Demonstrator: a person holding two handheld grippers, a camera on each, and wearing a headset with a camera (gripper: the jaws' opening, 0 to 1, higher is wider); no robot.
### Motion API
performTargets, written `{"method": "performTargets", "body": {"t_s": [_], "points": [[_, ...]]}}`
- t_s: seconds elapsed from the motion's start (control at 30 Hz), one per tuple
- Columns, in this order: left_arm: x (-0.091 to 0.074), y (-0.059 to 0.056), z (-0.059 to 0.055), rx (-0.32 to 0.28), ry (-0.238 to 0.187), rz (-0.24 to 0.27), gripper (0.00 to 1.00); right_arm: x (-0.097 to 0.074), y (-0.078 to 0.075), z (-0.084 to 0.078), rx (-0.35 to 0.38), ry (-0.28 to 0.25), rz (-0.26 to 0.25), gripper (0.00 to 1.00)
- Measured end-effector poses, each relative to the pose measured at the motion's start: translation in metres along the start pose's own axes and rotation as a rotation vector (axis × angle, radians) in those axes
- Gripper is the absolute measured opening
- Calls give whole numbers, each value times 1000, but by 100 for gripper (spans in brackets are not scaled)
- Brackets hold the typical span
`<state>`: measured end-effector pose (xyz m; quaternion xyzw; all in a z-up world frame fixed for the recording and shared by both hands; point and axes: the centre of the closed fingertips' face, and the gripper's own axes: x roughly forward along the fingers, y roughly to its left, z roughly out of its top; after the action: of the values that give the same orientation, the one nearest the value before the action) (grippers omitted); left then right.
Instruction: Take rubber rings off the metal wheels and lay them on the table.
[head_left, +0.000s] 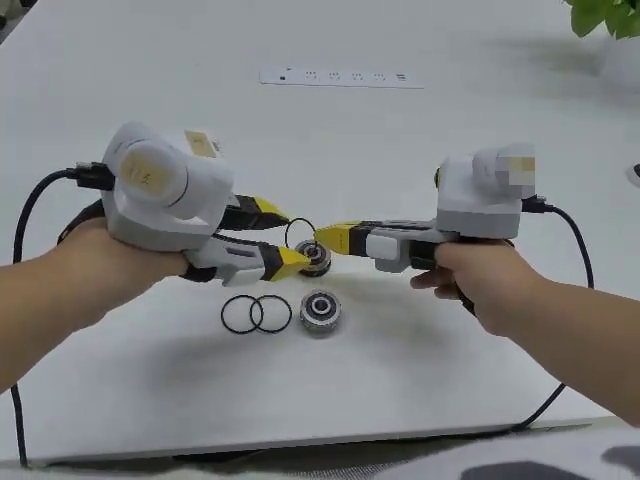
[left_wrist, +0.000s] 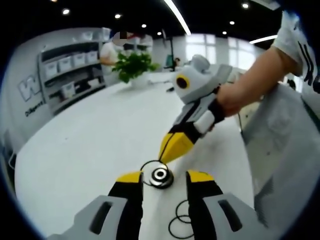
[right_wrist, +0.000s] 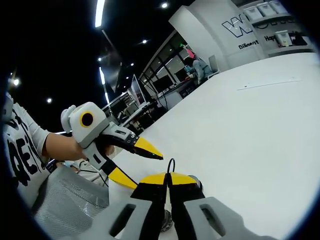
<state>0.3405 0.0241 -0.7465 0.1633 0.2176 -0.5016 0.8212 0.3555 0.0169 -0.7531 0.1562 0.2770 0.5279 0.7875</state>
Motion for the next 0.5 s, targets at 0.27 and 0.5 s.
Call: {"method": "performTargets", "body": {"t_s": [0.27, 0.5], "points": [[-13, 6, -1, -25, -17, 14, 41, 2, 7, 0, 4, 0, 18, 0], [-26, 7, -6, -41, -20, 24, 46, 4, 14, 0, 7, 2, 36, 0]]}}
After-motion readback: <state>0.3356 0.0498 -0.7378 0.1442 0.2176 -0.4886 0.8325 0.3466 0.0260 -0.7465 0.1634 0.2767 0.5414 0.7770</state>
